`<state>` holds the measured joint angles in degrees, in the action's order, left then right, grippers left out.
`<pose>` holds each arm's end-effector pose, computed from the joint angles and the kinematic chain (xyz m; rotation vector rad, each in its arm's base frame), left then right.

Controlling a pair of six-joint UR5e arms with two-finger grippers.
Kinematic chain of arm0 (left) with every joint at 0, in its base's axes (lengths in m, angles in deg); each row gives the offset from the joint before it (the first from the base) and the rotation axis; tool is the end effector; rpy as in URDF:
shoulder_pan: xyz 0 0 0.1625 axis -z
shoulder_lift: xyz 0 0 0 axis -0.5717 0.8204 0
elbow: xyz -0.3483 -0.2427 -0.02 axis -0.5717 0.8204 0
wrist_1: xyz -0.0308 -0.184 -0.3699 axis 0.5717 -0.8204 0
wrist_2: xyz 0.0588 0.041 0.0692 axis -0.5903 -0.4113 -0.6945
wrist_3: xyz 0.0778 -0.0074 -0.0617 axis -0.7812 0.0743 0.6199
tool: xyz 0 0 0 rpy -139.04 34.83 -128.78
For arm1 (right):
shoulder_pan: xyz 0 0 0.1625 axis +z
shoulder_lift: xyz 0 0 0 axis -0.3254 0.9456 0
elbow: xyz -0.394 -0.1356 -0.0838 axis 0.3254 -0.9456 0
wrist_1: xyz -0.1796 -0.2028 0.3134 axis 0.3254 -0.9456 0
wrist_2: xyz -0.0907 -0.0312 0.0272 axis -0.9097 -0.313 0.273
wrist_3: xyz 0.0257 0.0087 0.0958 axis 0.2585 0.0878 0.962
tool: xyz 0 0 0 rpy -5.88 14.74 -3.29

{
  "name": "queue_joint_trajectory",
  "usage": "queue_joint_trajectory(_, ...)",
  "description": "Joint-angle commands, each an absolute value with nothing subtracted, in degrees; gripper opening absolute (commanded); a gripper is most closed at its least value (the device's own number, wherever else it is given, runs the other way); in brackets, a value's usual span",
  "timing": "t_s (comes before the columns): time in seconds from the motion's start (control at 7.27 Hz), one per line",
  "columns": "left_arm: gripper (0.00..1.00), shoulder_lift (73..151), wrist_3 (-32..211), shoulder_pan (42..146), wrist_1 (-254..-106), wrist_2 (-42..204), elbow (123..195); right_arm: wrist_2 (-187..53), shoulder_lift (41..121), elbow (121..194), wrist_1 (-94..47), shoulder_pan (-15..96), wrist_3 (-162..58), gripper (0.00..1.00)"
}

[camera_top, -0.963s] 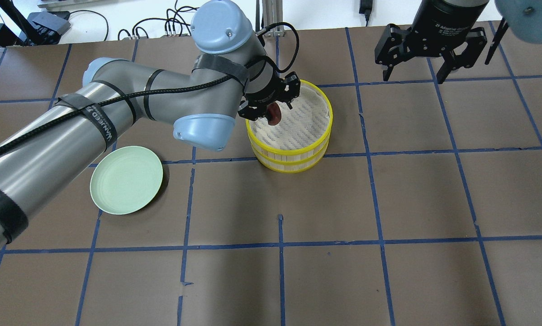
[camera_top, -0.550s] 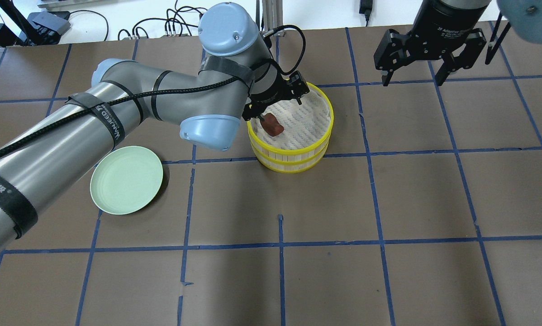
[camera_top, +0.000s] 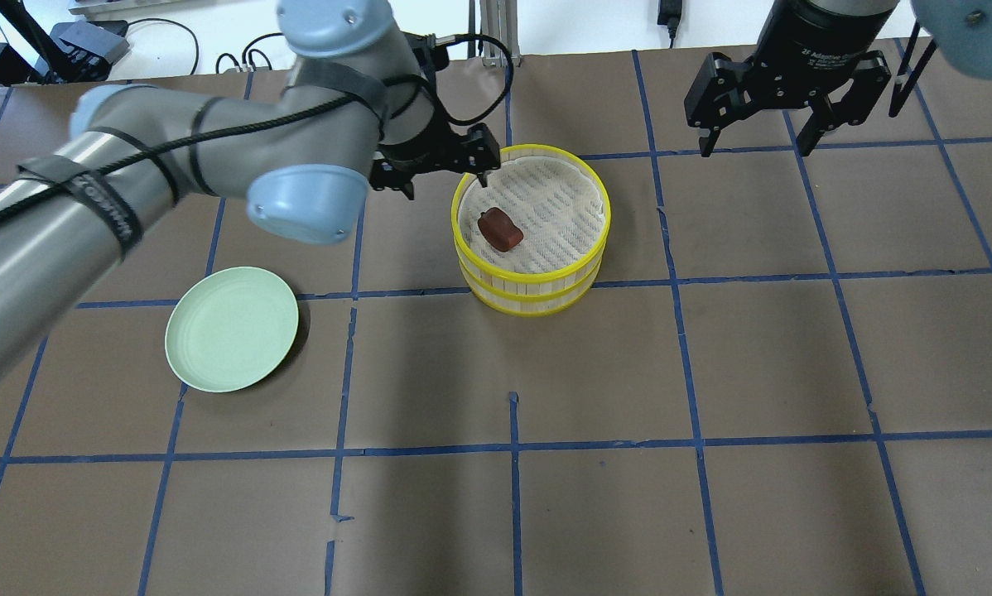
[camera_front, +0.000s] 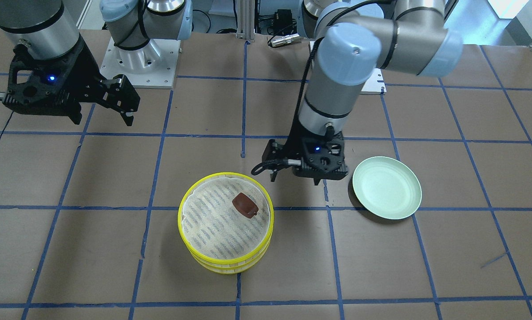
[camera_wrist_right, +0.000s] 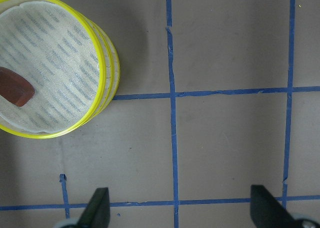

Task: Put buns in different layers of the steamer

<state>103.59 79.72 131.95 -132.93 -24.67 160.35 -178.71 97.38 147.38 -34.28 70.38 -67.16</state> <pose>-0.2130 -0.5510 0.4032 -0.0571 -3.0218 0.1705 0.1297 -0.5227 0.5079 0.0535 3.1198 -0.0032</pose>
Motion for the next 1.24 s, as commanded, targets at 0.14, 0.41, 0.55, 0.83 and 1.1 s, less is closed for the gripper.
queue_joint_trajectory(0.14,1.00,90.7,67.9,121.6,-154.8,-25.1,160.2,-178.7,97.5,147.4,-34.3,70.4,-67.1,1.00)
queue_joint_trajectory(0.41,1.00,88.6,67.8,121.4,-157.0,-25.8,160.6,-178.7,97.5,147.4,-34.3,70.4,-67.1,1.00)
queue_joint_trajectory(0.55,1.00,88.6,67.8,121.6,-157.3,-25.8,160.6,-178.7,97.5,147.4,-34.3,70.4,-67.1,1.00)
queue_joint_trajectory(0.83,1.00,88.6,67.7,121.5,-157.4,-26.0,161.3,-178.7,97.4,147.4,-34.3,70.4,-67.1,1.00)
queue_joint_trajectory(1.1,1.00,88.6,67.7,121.5,-157.3,-26.0,161.7,-178.7,97.4,147.5,-34.5,70.4,-67.1,1.00)
